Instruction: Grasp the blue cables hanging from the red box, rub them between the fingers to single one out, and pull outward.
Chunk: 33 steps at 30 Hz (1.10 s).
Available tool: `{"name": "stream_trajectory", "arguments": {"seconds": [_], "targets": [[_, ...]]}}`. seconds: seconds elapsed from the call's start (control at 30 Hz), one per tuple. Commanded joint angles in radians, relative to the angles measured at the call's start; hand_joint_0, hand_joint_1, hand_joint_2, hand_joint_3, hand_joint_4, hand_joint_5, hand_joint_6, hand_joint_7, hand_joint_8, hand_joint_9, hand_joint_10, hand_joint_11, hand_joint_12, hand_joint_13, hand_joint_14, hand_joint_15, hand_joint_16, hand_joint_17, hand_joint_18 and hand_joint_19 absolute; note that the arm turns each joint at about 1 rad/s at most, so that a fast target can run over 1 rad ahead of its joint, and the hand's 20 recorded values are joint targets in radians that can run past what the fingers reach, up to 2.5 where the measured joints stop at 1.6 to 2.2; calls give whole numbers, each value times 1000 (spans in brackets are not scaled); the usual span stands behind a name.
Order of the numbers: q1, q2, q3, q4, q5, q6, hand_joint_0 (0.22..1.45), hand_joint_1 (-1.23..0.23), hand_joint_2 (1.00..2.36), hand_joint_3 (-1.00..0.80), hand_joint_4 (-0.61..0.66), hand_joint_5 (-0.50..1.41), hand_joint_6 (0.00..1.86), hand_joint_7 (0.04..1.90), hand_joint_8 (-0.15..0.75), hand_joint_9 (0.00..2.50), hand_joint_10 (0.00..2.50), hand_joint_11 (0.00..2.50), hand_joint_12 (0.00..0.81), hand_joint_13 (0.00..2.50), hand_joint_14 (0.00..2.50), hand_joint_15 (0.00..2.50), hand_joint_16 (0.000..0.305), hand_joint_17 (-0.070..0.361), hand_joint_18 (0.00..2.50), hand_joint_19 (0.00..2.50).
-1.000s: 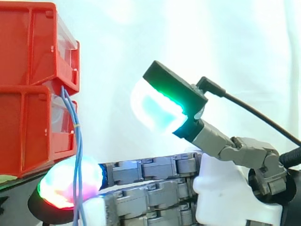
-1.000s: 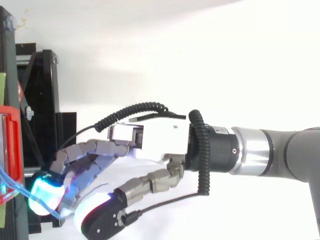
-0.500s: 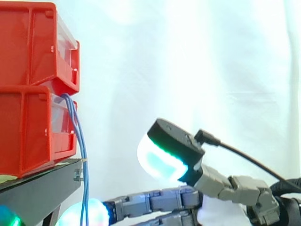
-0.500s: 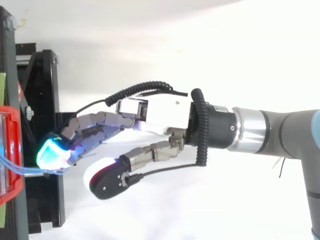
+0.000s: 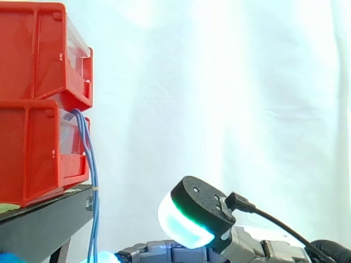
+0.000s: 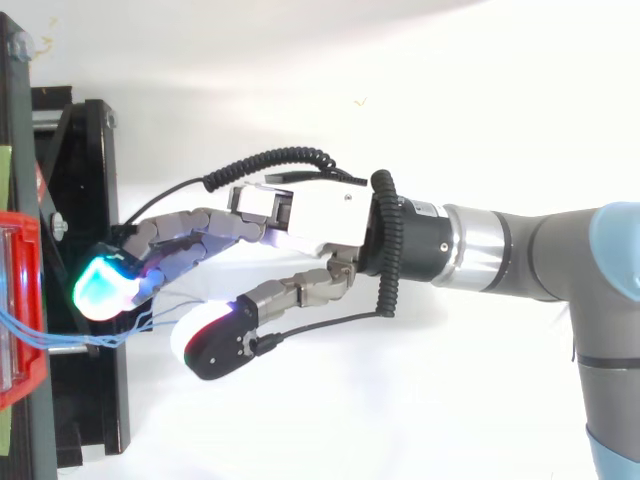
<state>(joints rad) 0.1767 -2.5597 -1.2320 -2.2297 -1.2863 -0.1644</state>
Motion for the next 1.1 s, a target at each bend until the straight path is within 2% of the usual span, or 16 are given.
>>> {"name": "stream_trajectory", "arguments": {"seconds": [0.0, 0.23, 0.37, 0.43, 0.5, 0.57, 0.63, 0.87, 1.07], "targets": [[0, -11, 0, 44, -1, -20, 493, -514, 1000, -494, 258, -174, 502, 787, 301, 646, 6, 175, 380, 525, 12, 300, 50, 113, 340, 336], [-5, -11, 19, 50, -7, -30, 501, -512, 1001, -488, 271, -168, 503, 798, 306, 752, 9, 278, 373, 645, 15, 381, 49, 110, 385, 376], [-11, -13, 16, 50, -8, -24, 504, -510, 1000, -488, 271, -166, 503, 801, 305, 804, 11, 326, 374, 688, 17, 408, 48, 108, 399, 392], [-16, -50, 35, 58, -11, -20, 506, -510, 1001, -483, 272, -164, 503, 808, 302, 826, 11, 339, 370, 705, 16, 421, 48, 107, 414, 398], [-20, -106, 104, 73, -36, 17, 509, -513, 1001, -479, 279, -162, 503, 812, 306, 856, 12, 364, 371, 724, 16, 431, 47, 106, 430, 405], [-22, -106, 117, 67, -56, 36, 510, -511, 1001, -479, 282, -161, 503, 810, 306, 866, 14, 371, 370, 743, 17, 444, 47, 105, 436, 412], [-22, -105, 117, 50, -67, 42, 513, -511, 1001, -478, 282, -161, 503, 811, 308, 884, 13, 378, 369, 768, 19, 462, 46, 105, 447, 424], [-20, -106, 117, 62, -64, 37, 518, -510, 1002, -475, 285, -160, 503, 817, 305, 918, 15, 407, 367, 880, 20, 538, 45, 102, 515, 481], [-22, -117, 97, 76, -67, 45, 523, -505, 1003, -472, 292, -156, 503, 833, 310, 1068, 18, 577, 369, 1046, 25, 690, 45, 100, 538, 498]]}}
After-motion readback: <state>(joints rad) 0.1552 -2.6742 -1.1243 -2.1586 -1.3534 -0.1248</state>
